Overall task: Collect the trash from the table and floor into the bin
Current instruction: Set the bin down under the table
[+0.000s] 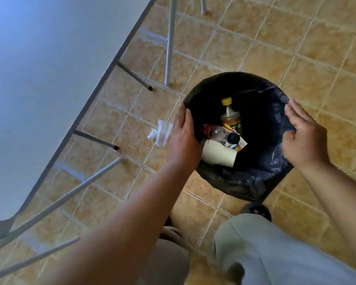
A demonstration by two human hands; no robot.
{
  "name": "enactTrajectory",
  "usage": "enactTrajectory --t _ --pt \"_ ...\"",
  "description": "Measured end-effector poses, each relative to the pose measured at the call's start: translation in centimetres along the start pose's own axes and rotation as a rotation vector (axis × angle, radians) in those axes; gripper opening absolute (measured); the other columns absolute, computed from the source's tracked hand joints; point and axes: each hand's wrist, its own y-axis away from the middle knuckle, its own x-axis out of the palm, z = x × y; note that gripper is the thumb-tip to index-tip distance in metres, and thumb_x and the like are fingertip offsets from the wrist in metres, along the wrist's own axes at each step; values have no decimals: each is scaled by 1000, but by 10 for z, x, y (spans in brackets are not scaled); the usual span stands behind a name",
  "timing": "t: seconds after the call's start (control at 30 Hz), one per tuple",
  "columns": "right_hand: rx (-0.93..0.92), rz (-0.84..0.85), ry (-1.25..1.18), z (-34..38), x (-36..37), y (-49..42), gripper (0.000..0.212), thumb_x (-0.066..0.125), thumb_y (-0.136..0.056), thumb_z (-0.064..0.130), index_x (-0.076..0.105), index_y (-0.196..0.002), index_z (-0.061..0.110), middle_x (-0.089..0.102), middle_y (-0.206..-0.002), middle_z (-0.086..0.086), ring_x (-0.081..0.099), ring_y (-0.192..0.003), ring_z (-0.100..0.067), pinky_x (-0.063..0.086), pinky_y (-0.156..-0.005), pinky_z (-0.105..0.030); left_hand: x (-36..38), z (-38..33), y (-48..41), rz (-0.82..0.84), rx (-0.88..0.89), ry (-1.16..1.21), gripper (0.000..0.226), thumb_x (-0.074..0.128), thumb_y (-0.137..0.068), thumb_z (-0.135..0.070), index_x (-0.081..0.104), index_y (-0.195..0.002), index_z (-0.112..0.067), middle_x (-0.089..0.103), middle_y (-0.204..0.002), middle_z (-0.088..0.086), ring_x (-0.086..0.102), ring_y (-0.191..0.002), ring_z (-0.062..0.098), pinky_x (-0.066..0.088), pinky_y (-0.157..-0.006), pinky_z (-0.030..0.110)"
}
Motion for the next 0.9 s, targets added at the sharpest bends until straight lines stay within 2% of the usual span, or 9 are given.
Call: enactTrajectory --t 0.13,0.2,0.27,0.33,0.43,0.53,0.7,0.8,0.9 --pt "-36 -17 -1 -13 44 -59 59 42 -86 -15 43 -143 -3 34 -155 -10 36 -141 -20 35 -113 -32 22 24 -69 -114 81 -6 72 46 -79 6 27 -148 3 18 -160 15 25 -145 30 18 -112 19" --pt "-46 -9 -5 -18 65 -83 59 41 -87 -14 40 -145 -2 31 -157 -9 31 -144 -19 26 -114 -20 30 39 -101 -170 103 -42 70 45 -79 9 31 -147 1 21 -159 13 30 -143 29 19 -108 15" --pt "-49 -7 -9 -23 80 -104 59 42 -88 -14 39 -146 0 30 -158 -7 29 -145 -16 18 -108 -5 37 51 -129 -208 139 -81 69 46 -79 9 35 -146 -1 25 -158 12 36 -140 29 22 -105 14" --pt "-54 -30 -4 -29 92 -124 59 42 -88 -12 40 -146 1 31 -158 -7 28 -145 -15 13 -101 3 43 62 -152 -242 178 -82 65 46 -79 9 41 -143 -1 30 -156 13 41 -136 30 25 -104 15" --pt "-67 -60 -6 -36 102 -146 59 42 -88 -11 41 -145 2 32 -157 -7 28 -145 -14 10 -102 1 50 71 -178 -253 226 -80 59 46 -80 8 48 -138 -2 38 -152 13 44 -134 32 27 -105 17" --pt "-56 -60 -14 -40 105 -155 59 42 -88 -12 41 -145 1 31 -158 -8 27 -145 -15 12 -105 -4 56 71 -191 -229 297 -96 54 46 -81 5 54 -133 -5 45 -148 5 51 -127 30 34 -103 21" --pt "-28 -51 -30 -45 104 -154 59 41 -89 -12 40 -146 2 30 -158 -6 27 -145 -16 16 -109 -11 63 70 -193 -204 265 -81 61 46 -81 6 46 -141 -7 36 -154 8 42 -135 28 22 -102 14" --pt "-64 -49 2 -46 109 -158 59 42 -90 -6 38 -148 4 28 -159 -6 26 -146 -17 19 -113 -16 61 75 -199 -205 267 -75 62 44 -81 8 43 -142 -4 33 -155 11 42 -135 34 23 -104 19" --pt "-103 -20 117 -43 116 -163 59 48 -94 10 32 -151 7 21 -162 -4 22 -148 -21 26 -115 -32 63 83 -204 -176 295 -93 62 42 -84 7 37 -145 0 26 -157 14 34 -140 35 24 -111 27"
